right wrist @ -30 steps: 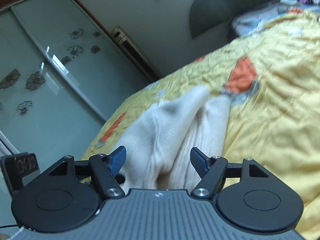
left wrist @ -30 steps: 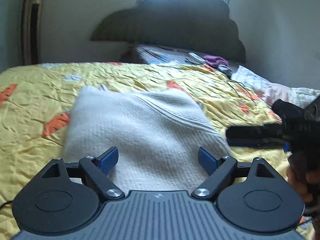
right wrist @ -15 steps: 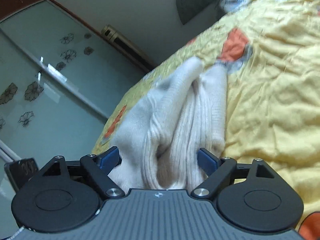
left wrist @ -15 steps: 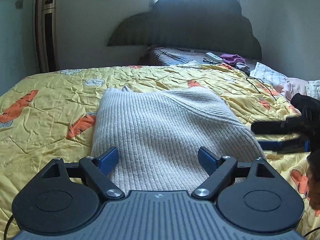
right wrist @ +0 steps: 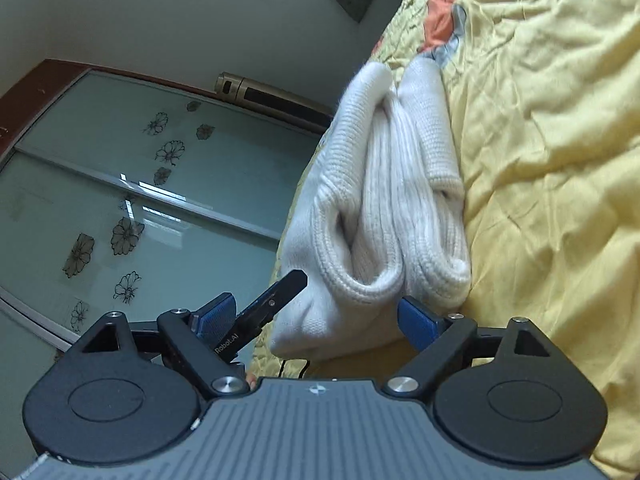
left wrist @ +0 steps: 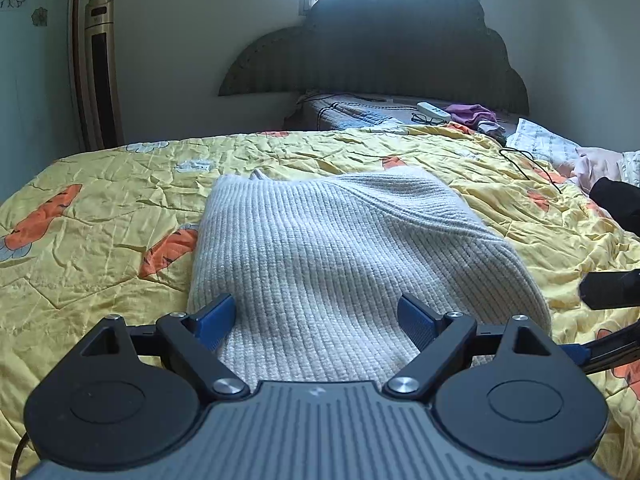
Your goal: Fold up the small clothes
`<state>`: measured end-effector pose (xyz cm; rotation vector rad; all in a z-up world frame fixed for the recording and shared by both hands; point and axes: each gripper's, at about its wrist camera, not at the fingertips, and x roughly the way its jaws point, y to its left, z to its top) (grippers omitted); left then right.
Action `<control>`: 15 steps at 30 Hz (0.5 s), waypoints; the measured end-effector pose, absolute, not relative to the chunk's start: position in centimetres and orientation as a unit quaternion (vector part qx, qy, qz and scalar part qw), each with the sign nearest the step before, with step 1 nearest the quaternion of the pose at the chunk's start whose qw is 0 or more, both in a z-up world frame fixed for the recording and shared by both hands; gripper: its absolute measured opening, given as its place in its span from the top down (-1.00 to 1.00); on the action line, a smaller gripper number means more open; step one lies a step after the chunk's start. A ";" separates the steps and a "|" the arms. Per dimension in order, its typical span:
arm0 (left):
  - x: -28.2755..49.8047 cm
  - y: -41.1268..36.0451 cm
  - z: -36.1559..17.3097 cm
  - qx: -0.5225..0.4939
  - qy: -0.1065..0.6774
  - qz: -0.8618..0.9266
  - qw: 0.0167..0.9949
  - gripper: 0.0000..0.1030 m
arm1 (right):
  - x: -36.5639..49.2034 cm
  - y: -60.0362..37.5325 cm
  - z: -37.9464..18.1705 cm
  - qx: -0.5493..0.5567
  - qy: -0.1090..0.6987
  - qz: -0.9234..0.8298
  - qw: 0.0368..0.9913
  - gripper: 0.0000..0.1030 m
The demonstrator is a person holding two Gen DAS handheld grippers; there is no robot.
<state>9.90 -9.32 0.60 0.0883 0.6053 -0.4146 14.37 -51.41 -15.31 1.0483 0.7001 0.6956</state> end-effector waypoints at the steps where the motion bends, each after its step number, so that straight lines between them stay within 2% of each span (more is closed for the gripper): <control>1: 9.9 -9.3 0.6 0.041 0.296 -0.202 0.933 -0.73 | 14.7 -51.1 -15.4 0.480 0.322 0.320 0.751 -0.67; 9: 10.4 -9.6 1.3 0.027 0.290 -0.198 0.936 -0.73 | 20.9 -48.7 -13.1 0.415 0.310 0.311 0.797 -0.75; 11: 10.5 -9.9 1.3 0.031 0.287 -0.193 0.938 -0.73 | 22.5 -48.5 -13.4 0.418 0.310 0.321 0.791 -0.70; 12: 10.6 -10.0 1.2 0.034 0.287 -0.189 0.938 -0.73 | 22.9 -48.4 -13.5 0.416 0.311 0.320 0.792 -0.54; 14: 10.7 -10.1 1.2 0.031 0.288 -0.187 0.939 -0.73 | 22.6 -47.8 -13.1 0.368 0.318 0.303 0.819 0.16; 15: 10.7 -10.1 1.2 0.028 0.288 -0.189 0.938 -0.73 | 22.2 -47.7 -12.9 0.341 0.324 0.289 0.834 0.43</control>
